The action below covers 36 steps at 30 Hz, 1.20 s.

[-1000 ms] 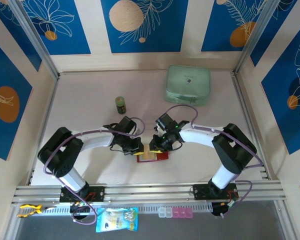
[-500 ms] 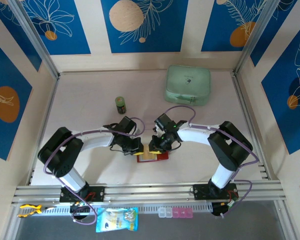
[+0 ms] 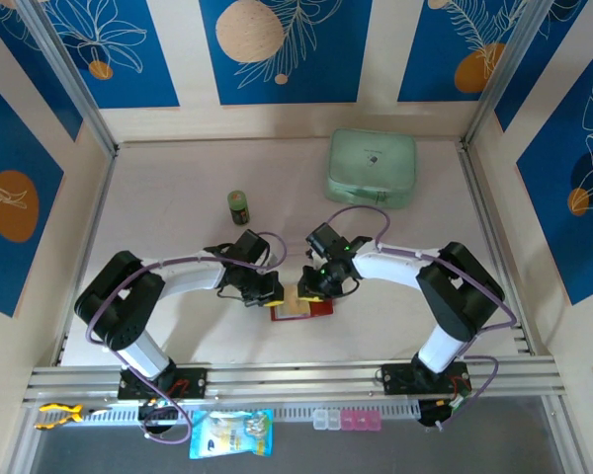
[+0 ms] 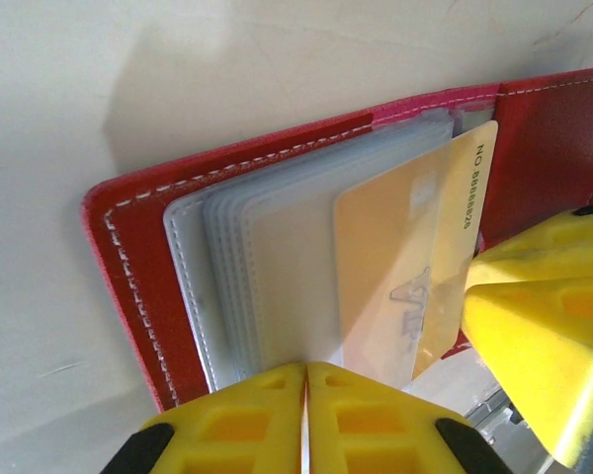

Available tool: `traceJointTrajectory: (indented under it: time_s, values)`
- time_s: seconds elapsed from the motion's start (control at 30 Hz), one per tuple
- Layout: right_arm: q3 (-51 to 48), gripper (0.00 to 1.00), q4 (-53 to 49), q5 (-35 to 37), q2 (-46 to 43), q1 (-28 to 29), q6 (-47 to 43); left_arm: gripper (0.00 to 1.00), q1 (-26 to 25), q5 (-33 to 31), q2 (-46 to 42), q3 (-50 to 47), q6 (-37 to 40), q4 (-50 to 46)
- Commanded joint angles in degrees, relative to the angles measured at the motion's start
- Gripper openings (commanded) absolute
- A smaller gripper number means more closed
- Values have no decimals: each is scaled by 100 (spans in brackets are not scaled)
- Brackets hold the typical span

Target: Take the credit cards out of the card holder

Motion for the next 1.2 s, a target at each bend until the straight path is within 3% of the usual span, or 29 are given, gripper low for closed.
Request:
traceJointTrajectory:
  time_s: [0.0, 0.23, 0.43, 0.53, 0.77, 1.17]
  values:
    - [-83, 23, -24, 31, -323, 27, -25, 10, -50, -183, -33, 130, 163, -366]
    - [-265, 36, 136, -260, -465, -183, -182, 10, -91, -59, -75, 381, 209, -469]
    - [-404, 42, 474, -650, -348, -339, -291, 10, -194, -68, 60, 548, 277, -591]
    - [-439, 58, 555, -740, -296, -407, -298, 10, -207, -54, 141, 517, 262, -546]
    - [-466, 45, 680, -808, -194, -468, -364, 9, -207, -158, 315, 444, 335, -605]
    - [-429, 34, 857, -1101, 194, -518, -377, 8, -214, -270, 364, 359, 340, -683]
